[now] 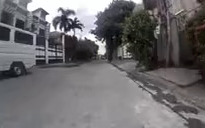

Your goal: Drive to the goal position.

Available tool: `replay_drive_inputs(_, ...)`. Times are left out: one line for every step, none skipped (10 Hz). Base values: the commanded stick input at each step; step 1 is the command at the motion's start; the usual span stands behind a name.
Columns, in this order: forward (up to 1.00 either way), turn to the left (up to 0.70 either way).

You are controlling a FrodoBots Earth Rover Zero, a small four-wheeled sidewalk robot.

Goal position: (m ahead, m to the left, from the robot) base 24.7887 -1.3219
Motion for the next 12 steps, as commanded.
replay_drive_inputs(0.7, 0.0)
replay_drive_inputs(0.7, 0.0)
replay_drive_inputs(0.7, 0.0)
replay_drive_inputs(0.7, -0.12)
replay_drive_inputs(0.7, -0.17)
replay_drive_inputs(0.7, -0.11)
replay_drive_inputs(0.7, 0.0)
replay_drive_inputs(0.7, 0.0)
replay_drive_inputs(0.7, 0.0)
replay_drive_inputs(0.7, -0.24)
replay_drive_inputs(0.7, -0.34)
replay_drive_inputs(0.7, -0.14)
